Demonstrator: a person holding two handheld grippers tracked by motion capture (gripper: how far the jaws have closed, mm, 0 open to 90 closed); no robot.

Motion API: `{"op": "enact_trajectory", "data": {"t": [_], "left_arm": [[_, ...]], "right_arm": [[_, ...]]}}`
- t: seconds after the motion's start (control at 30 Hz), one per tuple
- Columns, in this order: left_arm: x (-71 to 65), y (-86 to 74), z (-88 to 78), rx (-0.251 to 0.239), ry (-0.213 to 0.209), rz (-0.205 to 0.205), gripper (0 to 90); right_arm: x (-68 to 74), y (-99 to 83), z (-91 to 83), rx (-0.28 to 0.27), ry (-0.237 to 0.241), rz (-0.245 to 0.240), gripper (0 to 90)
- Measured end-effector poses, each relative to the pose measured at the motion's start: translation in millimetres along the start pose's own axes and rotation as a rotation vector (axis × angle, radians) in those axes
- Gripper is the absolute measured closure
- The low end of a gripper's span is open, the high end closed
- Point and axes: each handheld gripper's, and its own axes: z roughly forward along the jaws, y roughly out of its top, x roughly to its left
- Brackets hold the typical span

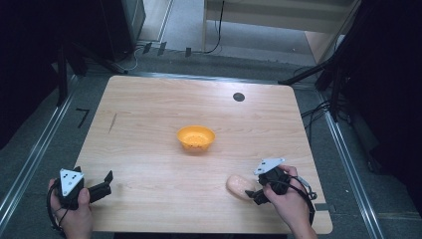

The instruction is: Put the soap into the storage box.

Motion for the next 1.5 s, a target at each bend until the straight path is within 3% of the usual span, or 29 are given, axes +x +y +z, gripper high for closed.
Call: {"op": "enact_trajectory", "data": {"t": [0.63,0.87,1.1,1.5], "left_arm": [[0.1,0.4,1.1,0.007,-0.001,-0.004,0.0],[0.8,0.4,0.8,0.007,-0.001,-0.004,0.0],[0.8,0.5,1.0,0.008,-0.003,-0.003,0.0],[0.5,0.1,0.7,0.001,-0.002,-0.005,0.0]], "right_arm": [[14.1,14.5,17.7,0.041,0.042,-0.019,16.5],[16.5,14.0,24.7,0.058,0.044,-0.012,24.9],[20.1,17.4,32.7,0.094,0.044,-0.014,26.5],[19.3,19.8,33.2,0.088,0.052,-0.027,32.7]]}}
